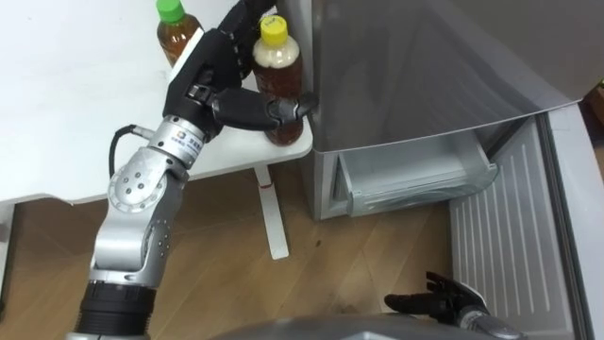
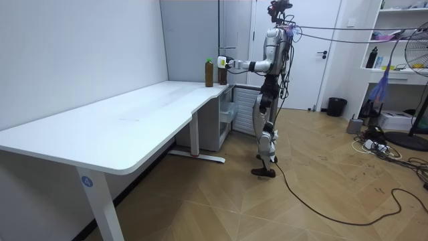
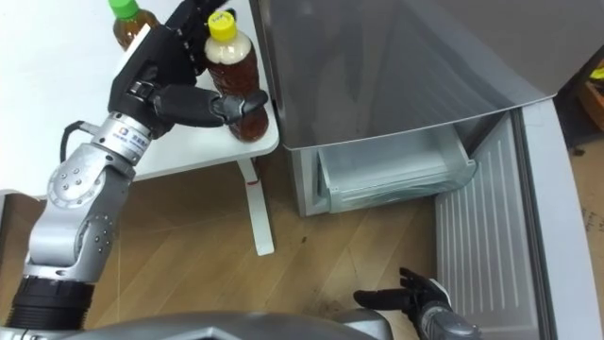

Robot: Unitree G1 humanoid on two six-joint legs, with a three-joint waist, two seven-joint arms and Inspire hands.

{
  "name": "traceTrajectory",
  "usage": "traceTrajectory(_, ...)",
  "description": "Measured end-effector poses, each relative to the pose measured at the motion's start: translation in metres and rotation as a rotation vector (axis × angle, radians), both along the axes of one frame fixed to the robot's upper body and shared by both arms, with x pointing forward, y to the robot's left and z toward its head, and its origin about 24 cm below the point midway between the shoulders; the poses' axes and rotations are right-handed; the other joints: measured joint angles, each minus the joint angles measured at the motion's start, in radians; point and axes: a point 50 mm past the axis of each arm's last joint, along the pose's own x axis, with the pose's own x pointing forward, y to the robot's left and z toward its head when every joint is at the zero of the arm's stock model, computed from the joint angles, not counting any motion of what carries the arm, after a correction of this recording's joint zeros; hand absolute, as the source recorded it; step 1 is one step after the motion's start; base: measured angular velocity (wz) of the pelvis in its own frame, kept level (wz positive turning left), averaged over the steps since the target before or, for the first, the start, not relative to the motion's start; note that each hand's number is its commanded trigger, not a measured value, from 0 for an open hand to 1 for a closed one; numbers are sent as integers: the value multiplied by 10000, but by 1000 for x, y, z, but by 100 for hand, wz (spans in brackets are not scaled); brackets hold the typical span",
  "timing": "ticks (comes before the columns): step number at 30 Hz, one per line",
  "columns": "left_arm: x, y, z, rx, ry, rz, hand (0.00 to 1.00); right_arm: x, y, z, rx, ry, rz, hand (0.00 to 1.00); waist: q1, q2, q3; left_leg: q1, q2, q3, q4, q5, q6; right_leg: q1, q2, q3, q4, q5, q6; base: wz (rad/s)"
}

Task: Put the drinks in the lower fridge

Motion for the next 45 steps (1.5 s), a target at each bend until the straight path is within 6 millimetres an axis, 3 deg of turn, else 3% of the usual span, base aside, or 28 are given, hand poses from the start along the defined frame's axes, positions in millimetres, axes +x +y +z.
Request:
traceTrajectory(7,2,-1,1,12,-40,-66,100,3,0,0,11,-53,23,0,-182,11,15,-1,4,10,-2,0,0,-10,5,18,2,0,0,0)
traceTrajectory(21,4,-3,2,-19,-67,-270,100,2,0,0,24,66,-40,0,-193,6,11,-3,5,15,-1,0,0,-91,9,16,4,0,0,0)
traceTrajectory(30,6,-4,3,-59,-15,-309,100,2,1,0,180,174,-74,0,-187,-98,-54,-7,2,25,-1,0,0,-106,8,26,-12,-2,2,0)
traceTrajectory(35,7,-4,3,-139,65,-331,100,3,1,0,197,228,-51,0,-184,-149,-50,-4,3,22,3,1,0,-95,3,-5,-12,-2,3,0)
traceTrajectory(45,7,-5,0,-1682,415,-320,100,10,8,1,15,10,607,0,-95,-212,-21,-26,14,38,16,1,-1,-128,13,12,10,-3,3,0)
